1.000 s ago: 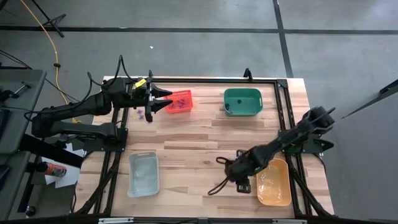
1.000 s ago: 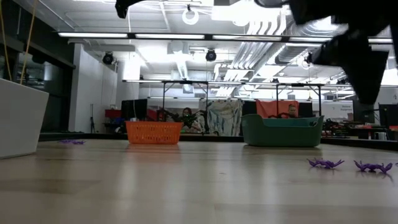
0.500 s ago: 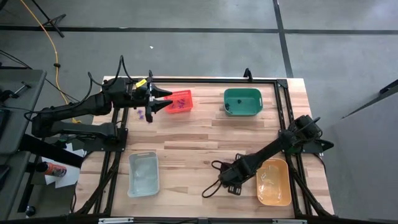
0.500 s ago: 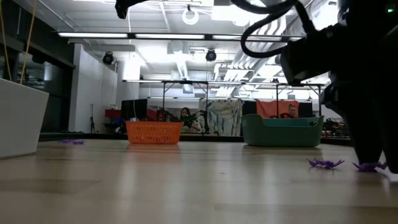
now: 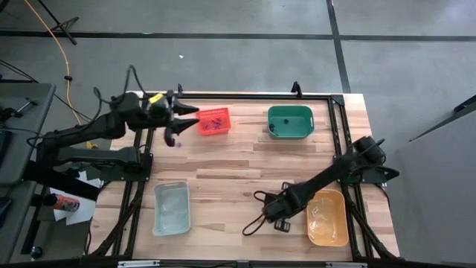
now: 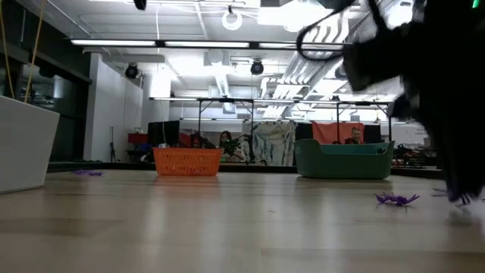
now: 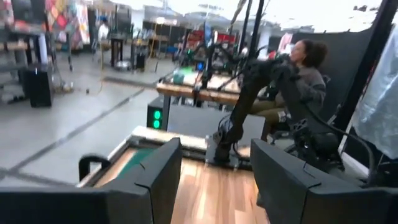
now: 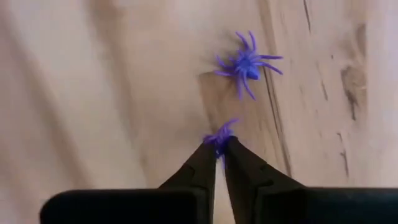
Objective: Sort Halloween decoration
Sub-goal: Put the purple spider toy into the white bin
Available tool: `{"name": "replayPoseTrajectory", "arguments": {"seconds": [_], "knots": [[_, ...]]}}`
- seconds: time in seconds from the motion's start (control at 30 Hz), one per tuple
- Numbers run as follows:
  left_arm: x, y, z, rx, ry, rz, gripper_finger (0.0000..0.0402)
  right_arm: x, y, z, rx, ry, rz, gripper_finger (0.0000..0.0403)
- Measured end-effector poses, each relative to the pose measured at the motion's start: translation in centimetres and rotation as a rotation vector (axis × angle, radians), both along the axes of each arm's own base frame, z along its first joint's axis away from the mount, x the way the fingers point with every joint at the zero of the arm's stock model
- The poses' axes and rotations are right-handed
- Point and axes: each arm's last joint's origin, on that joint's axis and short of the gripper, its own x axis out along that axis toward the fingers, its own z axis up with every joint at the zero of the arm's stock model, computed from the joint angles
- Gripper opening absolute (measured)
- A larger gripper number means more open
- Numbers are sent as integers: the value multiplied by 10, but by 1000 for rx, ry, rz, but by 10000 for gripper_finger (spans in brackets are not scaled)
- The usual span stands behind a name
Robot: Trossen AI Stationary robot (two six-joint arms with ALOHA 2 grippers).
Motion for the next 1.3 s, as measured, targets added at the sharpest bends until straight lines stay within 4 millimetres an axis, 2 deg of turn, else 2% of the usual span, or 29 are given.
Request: {"name": "replayPoseTrajectory", "arguments": {"seconds": [0.17, 0.3, 0.43, 0.53, 0.67, 0.8, 0.9, 1.07, 1.3], "knots": [[-15, -4, 8, 21, -56, -1, 181, -8, -7, 43, 48, -127, 49, 5], [-19, -5, 10, 25, -71, -1, 181, -11, -22, 80, 63, -291, 61, 1], [-17, -7, 10, 22, -68, -16, 181, -4, -42, 102, 47, -466, 75, 1], [-13, -10, 10, 5, -78, -42, 181, 12, -56, 109, 30, -599, 122, 0], [-9, -14, 16, -16, -144, -79, 181, 44, -73, 108, -2, -793, 198, 0], [-4, -17, 21, -45, -217, -111, 181, 82, -89, 97, -8, -1008, 245, 0], [-2, -17, 24, -79, -248, -101, 181, 109, -94, 83, 19, -1176, 253, 0], [0, -14, 23, -155, -260, 0, 181, 155, -83, 63, 56, -1365, 244, 0], [1, -12, 22, -177, -263, 43, 181, 217, -63, 39, 109, -1395, 312, 0]]}}
